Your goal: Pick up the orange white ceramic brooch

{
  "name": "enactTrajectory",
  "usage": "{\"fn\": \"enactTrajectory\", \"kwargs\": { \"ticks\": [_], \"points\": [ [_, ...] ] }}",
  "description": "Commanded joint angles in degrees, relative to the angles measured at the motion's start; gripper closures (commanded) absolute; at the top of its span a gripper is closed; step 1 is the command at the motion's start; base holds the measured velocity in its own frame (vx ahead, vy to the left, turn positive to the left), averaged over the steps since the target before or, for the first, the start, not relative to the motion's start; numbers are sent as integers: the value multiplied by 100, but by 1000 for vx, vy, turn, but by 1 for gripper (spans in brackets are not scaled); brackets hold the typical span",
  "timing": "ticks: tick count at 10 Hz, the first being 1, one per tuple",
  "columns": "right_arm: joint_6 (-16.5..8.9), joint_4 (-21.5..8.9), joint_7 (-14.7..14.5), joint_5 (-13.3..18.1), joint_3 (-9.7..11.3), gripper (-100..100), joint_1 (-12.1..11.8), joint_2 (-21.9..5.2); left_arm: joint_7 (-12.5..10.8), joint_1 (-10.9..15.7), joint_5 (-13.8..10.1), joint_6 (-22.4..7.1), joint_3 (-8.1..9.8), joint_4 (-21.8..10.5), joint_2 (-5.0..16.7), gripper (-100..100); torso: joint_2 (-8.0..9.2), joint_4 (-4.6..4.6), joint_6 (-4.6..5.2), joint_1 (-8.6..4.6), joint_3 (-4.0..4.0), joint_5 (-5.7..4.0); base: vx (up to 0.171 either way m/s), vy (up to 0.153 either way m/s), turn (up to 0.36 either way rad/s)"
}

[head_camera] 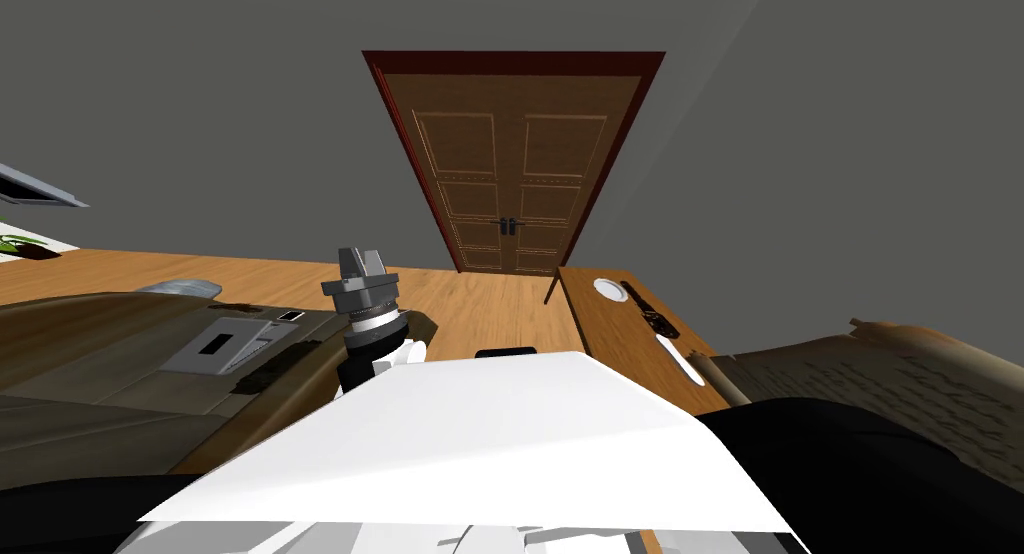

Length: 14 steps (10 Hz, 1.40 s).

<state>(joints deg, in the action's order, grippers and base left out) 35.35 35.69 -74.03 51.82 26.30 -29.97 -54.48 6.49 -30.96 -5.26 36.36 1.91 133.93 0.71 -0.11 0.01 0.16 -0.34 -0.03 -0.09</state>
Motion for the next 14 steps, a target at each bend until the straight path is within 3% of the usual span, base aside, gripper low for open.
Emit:
{"fn": "enactTrajectory", "kwargs": {
  "ticks": [1, 3, 4, 5, 9, 10, 11, 12, 13, 14],
  "points": [
    [-154, -50, 14, 32, 48, -100, 62, 167, 0, 0, 0, 0, 0, 0, 0, 0, 0, 0, 0, 0, 0, 0, -15, -24, 68],
    [-308, -101, 29, 64, 97, -100, 123, 334, 0, 0, 0, 0, 0, 0, 0, 0, 1, 0, -1, -9, 0, -2, -30, -43, 54],
    [-226, -124, -17, 46, 67, -100, 111, 296, 0, 0, 0, 0, 0, 0, 0, 0, 4, 1, 0, -10, 2, -3, -16, -19, 10],
    [-250, -124, -12, 48, 70, 100, 113, 306, 0, 0, 0, 0, 0, 0, 0, 0, -1, 0, 0, -3, 0, 0, 0, 0, 0],
    [-248, -124, -16, 49, 71, 100, 112, 304, 0, 0, 0, 0, 0, 0, 0, 0, -8, -2, 1, 6, -5, 2, 0, 0, 3],
    [-248, -124, -15, 49, 71, 0, 112, 305, 0, 0, 0, 0, 0, 0, 0, 0, -9, -2, 0, 6, -5, 2, 0, 0, 0],
    [-123, -40, 12, 26, 39, 100, 49, 133, 0, 0, 0, 0, 0, 0, 0, 0, -9, -2, 0, 6, -5, 2, 26, 27, -93],
    [-31, -10, 3, 6, 10, 100, 12, 33, 0, -1, 0, 0, 0, 0, 0, 0, -15, -4, 5, 15, -9, 7, 32, 47, -76],
    [-102, -40, -15, 14, 19, 100, 32, 107, 0, -1, 0, 0, 0, 0, 0, 0, -18, -6, 6, 25, -11, 9, 10, 20, -17],
    [-82, -39, -17, 10, 12, 0, 23, 94, 0, 0, 0, 0, 0, 0, 0, 0, -15, -4, 2, 18, -9, 4, 0, 0, 0]
  ]
}}
